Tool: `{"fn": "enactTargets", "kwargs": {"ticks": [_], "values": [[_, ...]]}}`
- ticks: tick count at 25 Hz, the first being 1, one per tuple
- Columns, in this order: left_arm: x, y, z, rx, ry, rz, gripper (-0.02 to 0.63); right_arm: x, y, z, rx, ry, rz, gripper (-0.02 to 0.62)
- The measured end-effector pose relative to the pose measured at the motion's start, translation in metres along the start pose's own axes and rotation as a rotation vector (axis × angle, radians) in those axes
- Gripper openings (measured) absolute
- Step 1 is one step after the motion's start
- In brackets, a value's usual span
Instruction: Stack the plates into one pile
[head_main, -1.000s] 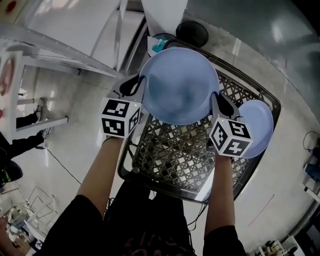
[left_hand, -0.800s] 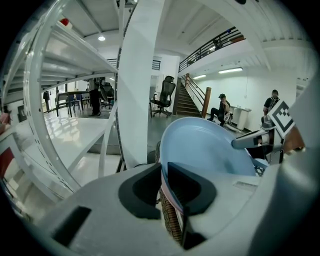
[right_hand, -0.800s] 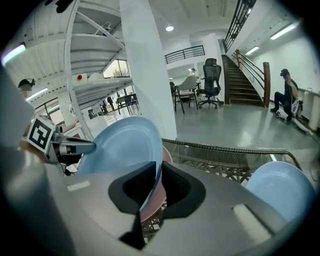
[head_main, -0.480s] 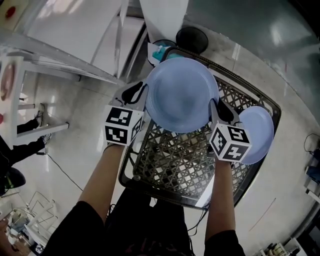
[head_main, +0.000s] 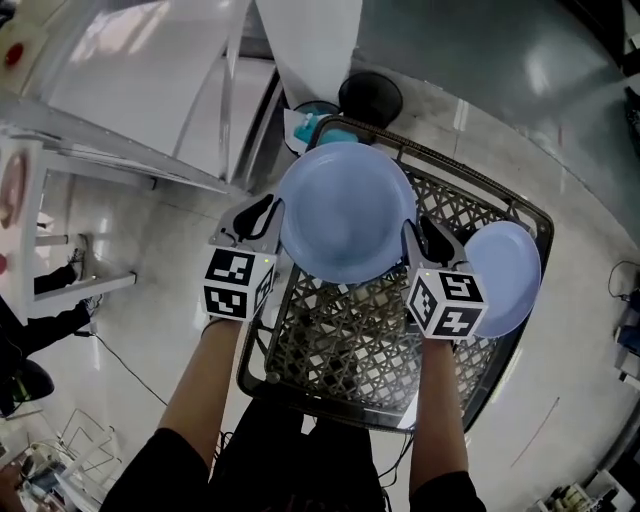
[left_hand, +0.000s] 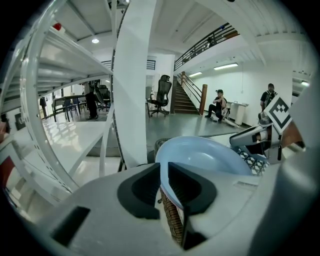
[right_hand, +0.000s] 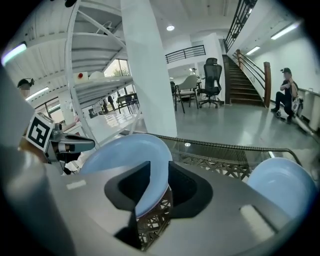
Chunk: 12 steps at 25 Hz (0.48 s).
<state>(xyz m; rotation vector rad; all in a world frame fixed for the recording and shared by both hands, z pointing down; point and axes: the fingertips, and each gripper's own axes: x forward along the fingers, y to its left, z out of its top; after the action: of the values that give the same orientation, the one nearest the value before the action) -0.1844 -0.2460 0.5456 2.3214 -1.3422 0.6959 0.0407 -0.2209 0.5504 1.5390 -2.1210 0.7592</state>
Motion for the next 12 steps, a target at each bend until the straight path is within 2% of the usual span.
{"fn": "enactTargets", "kwargs": {"ticks": [6, 10, 12], "values": [[-0.005, 0.000, 0.008, 0.008, -0.018, 0.005, 0.034, -0.012, -0.006, 0.000, 0.016, -0.021, -0.021, 0.084], [-0.009, -0.007, 0.011, 0.029, -0.017, -0.009, -0.005, -0.022, -0.011, 0.003, 0.026, -0.045, -0.031, 0.009], [-0.010, -0.011, 0.011, 0.027, -0.015, -0.018, -0.005, -0.026, -0.013, 0.003, 0.034, -0.052, -0.029, 0.009]]}}
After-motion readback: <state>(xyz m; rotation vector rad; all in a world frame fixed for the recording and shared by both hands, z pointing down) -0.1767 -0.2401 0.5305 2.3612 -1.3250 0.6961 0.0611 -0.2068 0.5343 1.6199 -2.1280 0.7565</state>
